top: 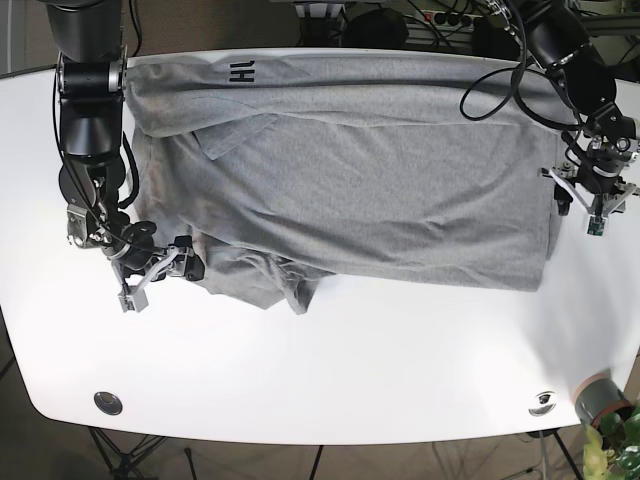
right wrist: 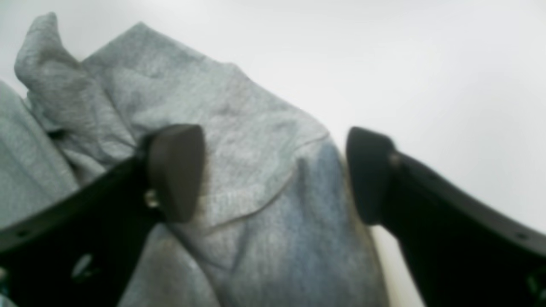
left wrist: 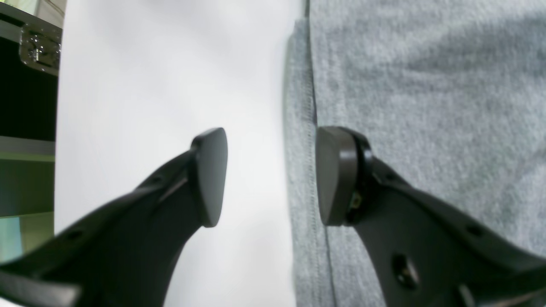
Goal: Fold the T-shirt properly
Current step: 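Move the right gripper to the shirt's hem and grasp it, then move the left gripper to the hem corner and grasp it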
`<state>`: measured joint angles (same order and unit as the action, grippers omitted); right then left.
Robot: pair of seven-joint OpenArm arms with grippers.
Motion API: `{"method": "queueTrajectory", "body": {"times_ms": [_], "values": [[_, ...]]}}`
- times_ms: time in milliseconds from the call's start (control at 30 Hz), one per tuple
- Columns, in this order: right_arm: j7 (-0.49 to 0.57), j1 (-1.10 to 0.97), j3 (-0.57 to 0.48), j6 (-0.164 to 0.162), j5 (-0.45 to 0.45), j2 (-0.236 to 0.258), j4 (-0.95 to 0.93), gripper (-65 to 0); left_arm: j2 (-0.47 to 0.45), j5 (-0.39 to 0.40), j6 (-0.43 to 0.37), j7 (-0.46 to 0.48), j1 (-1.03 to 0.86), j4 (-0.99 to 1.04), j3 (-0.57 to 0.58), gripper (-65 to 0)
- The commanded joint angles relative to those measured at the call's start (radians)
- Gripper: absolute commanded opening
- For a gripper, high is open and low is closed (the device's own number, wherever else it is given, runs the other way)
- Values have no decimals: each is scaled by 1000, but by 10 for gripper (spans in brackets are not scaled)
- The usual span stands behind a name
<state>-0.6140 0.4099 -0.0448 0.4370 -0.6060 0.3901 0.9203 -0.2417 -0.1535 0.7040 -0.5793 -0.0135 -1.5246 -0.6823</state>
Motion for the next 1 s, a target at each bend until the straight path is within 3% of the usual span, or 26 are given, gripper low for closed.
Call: {"method": "queueTrajectory", "body": {"times_ms": [0,100,167,300,433,833,967], "values": [[16,31,9,-22,-13,30,15,-87,-18,10,-6,20,13,-14,-3,-338],[27,31,4,-93,-10,34,13,-67,-18,10,-6,20,13,-12,-4,-338],[49,31,3,-111,14,34,13,-68,-18,10,-6,20,13,-12,-4,-338],[55,31,4,-111,113,20,13,-70,-18,10,-6,20,13,-12,-4,-339],[55,27,9,-111,183,-29,13,-73,-18,10,-6,20,13,-12,-3,-339],[38,1,9,-111,142,-73,19,-78,-20,9,-6,20,16,-11,-3,-339],[38,-24,9,-111,140,-73,23,-178,-20,9,-6,20,20,-11,-7,-339]]}}
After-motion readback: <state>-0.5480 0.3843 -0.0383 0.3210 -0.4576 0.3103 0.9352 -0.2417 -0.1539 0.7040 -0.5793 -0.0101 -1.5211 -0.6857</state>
